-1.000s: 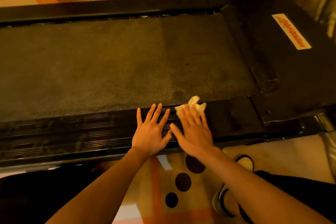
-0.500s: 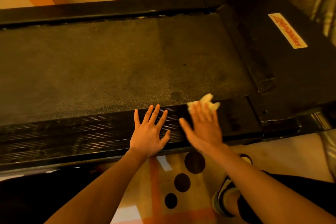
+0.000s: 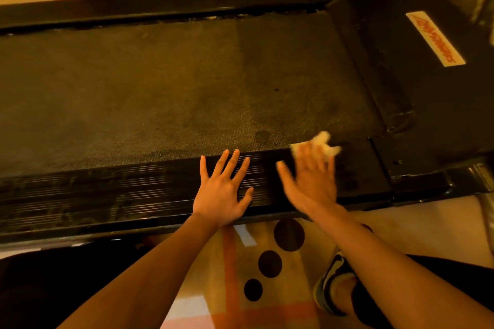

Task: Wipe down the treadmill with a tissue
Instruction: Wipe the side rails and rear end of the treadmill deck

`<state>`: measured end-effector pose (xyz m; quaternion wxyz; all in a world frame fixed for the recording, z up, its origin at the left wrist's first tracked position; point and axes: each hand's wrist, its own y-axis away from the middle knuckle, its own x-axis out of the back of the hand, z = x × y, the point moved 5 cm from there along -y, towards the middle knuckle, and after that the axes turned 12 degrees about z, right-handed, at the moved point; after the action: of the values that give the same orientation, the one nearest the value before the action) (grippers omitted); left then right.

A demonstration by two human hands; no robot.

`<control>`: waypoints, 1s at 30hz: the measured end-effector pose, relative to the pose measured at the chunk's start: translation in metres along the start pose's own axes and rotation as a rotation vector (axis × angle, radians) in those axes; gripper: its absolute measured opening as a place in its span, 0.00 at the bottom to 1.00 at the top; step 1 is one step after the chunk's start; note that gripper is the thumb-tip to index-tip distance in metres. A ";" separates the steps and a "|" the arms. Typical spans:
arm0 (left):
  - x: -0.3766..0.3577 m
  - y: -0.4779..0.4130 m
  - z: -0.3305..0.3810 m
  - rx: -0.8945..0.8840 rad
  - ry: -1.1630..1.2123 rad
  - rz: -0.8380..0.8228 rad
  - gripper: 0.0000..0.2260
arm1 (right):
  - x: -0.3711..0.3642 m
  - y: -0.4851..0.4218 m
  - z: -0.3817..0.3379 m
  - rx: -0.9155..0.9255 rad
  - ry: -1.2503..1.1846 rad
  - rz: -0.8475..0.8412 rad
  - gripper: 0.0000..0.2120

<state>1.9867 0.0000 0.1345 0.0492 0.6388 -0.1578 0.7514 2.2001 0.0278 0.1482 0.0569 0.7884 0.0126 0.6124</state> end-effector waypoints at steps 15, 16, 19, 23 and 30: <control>0.002 0.001 0.001 -0.006 0.028 0.025 0.32 | 0.026 -0.014 0.077 -0.133 0.020 0.005 0.49; 0.002 0.001 0.001 -0.005 0.029 0.022 0.32 | 0.019 0.000 0.055 -0.057 0.000 0.011 0.48; 0.003 0.000 0.000 0.002 0.027 0.014 0.33 | 0.002 0.048 0.010 0.221 0.011 -0.019 0.47; 0.003 0.000 0.000 0.001 0.031 0.017 0.33 | 0.016 0.016 0.053 0.205 0.097 0.005 0.46; 0.002 0.001 -0.001 -0.003 0.025 0.007 0.33 | 0.030 -0.030 0.096 -0.101 0.072 0.000 0.59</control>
<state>1.9855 -0.0007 0.1366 0.0495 0.6288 -0.1604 0.7592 2.3024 0.0529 0.1510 0.0962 0.7619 -0.0162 0.6403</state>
